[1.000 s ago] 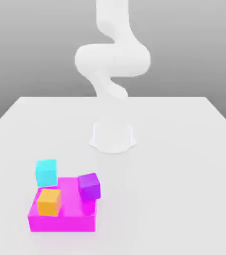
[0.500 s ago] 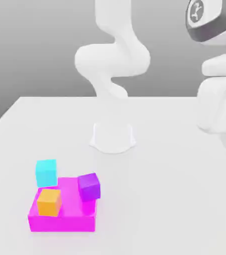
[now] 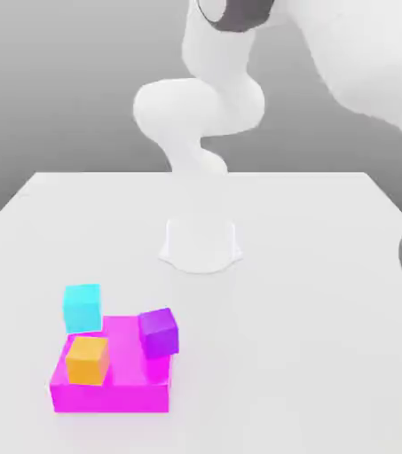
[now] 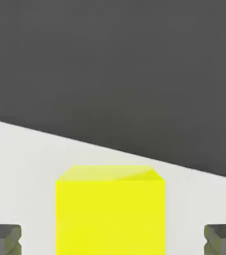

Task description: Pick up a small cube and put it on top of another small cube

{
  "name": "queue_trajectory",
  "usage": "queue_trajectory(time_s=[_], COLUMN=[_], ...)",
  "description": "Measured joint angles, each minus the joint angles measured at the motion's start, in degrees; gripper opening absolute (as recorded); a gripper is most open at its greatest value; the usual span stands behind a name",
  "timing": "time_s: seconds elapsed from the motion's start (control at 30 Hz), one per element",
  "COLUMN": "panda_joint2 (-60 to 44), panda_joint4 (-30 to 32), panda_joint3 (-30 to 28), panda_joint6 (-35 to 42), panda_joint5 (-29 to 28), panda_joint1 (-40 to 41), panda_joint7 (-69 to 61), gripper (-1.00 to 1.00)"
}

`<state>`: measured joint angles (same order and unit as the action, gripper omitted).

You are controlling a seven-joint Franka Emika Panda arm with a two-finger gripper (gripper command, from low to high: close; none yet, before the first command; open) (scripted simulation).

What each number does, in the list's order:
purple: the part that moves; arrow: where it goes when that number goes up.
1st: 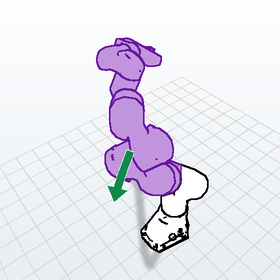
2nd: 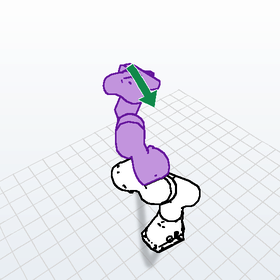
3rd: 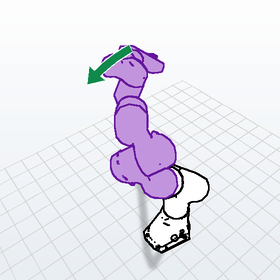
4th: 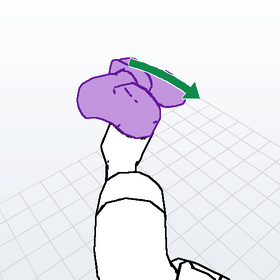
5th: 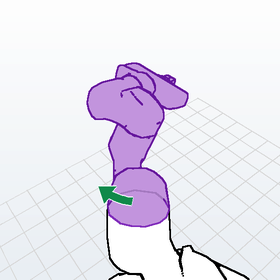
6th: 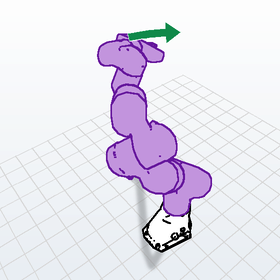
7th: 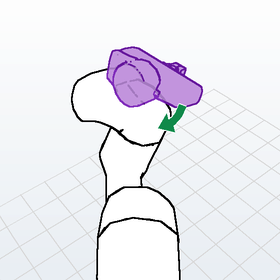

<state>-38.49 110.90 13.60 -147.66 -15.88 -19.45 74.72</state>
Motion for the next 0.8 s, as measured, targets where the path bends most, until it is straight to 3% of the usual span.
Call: queue_trajectory(time_s=[0.2,0.33,0.8], panda_joint2=[-0.2,6.8,33.4], panda_joint4=[0.0,2.1,26.2], panda_joint3=[-0.1,1.4,-12.5], panda_joint6=[-0.2,4.6,5.8], panda_joint5=[0.2,2.7,12.2], panda_joint1=[-0.1,1.9,24.2], panda_joint7=[-0.1,-1.8,-10.5], gripper=[-1.00,-1.00,-1.00])
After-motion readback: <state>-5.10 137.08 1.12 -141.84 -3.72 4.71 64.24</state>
